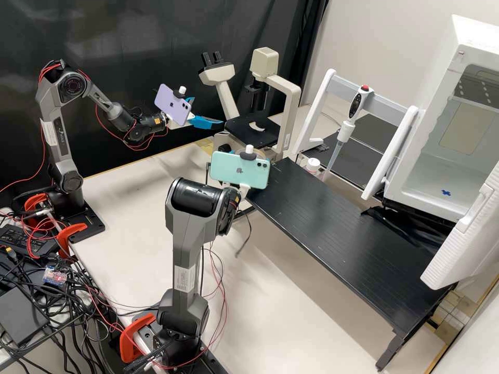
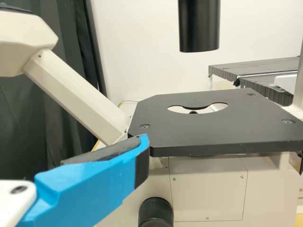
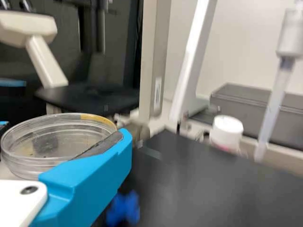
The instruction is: Move the petri dish to the bench
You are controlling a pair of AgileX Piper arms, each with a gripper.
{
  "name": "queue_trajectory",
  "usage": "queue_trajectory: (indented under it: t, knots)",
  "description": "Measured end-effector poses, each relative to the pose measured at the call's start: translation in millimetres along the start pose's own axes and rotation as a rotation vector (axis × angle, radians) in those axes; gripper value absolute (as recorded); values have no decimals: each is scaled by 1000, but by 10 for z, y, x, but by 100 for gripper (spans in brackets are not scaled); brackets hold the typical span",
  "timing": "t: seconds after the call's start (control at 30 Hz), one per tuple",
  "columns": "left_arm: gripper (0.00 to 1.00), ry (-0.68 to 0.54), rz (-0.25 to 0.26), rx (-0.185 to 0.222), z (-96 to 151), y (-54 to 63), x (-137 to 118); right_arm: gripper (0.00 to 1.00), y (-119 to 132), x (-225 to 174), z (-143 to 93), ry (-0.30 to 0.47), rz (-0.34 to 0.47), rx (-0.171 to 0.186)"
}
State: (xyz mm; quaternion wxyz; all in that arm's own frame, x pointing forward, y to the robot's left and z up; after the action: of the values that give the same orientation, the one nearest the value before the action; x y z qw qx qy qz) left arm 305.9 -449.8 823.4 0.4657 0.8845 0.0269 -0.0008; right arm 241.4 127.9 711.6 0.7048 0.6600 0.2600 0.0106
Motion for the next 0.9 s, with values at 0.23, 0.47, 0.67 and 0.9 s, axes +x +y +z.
queue_trajectory:
  t: [0.23, 0.47, 0.67, 0.9]
  knots:
    - [100, 0, 0, 0, 0, 0, 0, 0, 46, -348, 219, -58, 59, -4]
    - [100, 0, 0, 0, 0, 0, 0, 0, 152, -412, 332, -98, 117, -5]
    - [100, 0, 0, 0, 0, 0, 0, 0, 133, -380, 365, -110, 113, -3]
    - [100, 0, 0, 0, 0, 0, 0, 100, 81, -299, 220, -57, 98, -30]
